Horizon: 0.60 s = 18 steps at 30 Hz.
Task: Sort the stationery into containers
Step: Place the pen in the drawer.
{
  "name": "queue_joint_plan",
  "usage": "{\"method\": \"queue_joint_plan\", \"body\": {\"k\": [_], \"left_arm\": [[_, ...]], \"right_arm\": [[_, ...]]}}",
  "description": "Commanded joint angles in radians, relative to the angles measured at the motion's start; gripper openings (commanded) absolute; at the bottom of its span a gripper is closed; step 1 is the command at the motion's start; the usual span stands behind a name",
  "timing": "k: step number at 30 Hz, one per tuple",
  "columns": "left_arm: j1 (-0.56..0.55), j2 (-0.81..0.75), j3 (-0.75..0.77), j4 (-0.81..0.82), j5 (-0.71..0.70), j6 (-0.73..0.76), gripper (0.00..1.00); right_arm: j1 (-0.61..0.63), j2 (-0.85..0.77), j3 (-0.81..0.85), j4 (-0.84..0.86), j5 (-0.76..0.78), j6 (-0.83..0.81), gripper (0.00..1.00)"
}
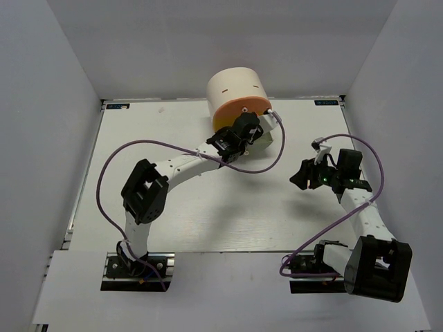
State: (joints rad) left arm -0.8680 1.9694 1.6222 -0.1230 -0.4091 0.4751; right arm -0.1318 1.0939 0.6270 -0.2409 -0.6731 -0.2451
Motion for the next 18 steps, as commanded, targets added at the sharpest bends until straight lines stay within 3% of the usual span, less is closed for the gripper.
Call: {"method": "queue_joint_plan", "body": {"k": [1, 5, 10, 18], "left_arm": [[0.015, 0.016, 0.044, 0.071, -0.011, 0.059, 0.13], [0.024, 0.025, 0.044, 0.094, -0.02, 0.04, 0.32], [0.024, 0.025, 0.044, 0.112, -0.033, 0.031, 0.47], [0.024, -0.015, 0.034, 0.112, -0.054, 0.003, 0.58]], "right_arm": [[0.0, -0.028, -0.013, -0.008, -0.042, -0.036, 0.62], [0.0, -0.031, -0.018, -0.006, -0.043, -0.065, 0.68], [0.003, -0.017, -0.019, 0.009, -0.057, -0.079, 0.68], [0.009, 0.044, 0.016, 0.029, -0.082, -0.079, 0.69]]}}
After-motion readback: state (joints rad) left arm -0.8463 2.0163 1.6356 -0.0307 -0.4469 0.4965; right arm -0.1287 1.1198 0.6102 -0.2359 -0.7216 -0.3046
